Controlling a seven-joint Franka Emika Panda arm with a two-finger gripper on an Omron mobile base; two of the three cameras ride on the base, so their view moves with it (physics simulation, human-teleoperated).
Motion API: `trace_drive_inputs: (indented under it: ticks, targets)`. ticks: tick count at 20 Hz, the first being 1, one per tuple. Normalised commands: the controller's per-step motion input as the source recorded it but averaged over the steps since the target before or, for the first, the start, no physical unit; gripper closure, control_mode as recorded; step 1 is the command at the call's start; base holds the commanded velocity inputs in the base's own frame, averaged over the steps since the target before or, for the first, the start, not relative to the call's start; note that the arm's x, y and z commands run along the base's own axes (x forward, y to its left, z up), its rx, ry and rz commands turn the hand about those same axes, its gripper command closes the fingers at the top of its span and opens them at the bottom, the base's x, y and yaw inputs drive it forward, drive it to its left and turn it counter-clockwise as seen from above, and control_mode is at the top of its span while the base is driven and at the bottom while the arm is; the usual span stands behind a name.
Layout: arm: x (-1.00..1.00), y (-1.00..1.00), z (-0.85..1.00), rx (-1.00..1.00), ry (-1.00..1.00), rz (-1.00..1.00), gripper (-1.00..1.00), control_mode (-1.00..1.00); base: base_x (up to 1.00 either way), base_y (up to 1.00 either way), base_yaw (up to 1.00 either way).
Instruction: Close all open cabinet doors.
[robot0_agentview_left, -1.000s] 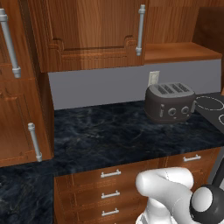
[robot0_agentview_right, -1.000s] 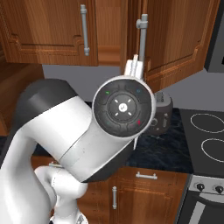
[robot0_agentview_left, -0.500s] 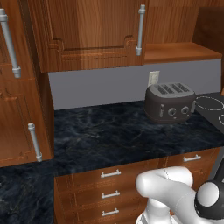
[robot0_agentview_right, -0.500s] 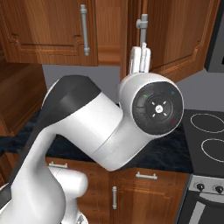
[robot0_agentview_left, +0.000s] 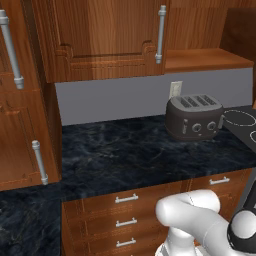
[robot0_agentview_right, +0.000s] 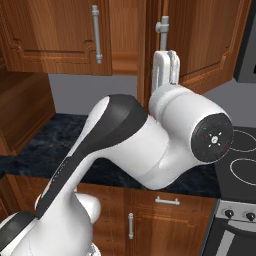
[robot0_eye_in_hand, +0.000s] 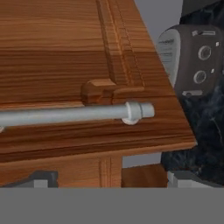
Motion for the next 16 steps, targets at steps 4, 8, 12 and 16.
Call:
trace_drive_inputs:
  ticks: [4, 8, 12, 16]
  targets:
    - [0.44, -0.03, 0.0, 0.0, -0.17, 0.12, -1.0, -1.0, 0.0, 0.0, 0.0]
    - [0.43, -0.05, 0.0, 0.0, -0.15, 0.1, -1.0, -1.0, 0.0, 0.0, 0.0]
    - [0.39, -0.05, 0.0, 0.0, -0.11, 0.09, -1.0, -1.0, 0.0, 0.0, 0.0]
    - [0.21, 0.0, 0.0, 0.0, -0.11, 0.14, -1.0, -1.0, 0.0, 0.0, 0.0]
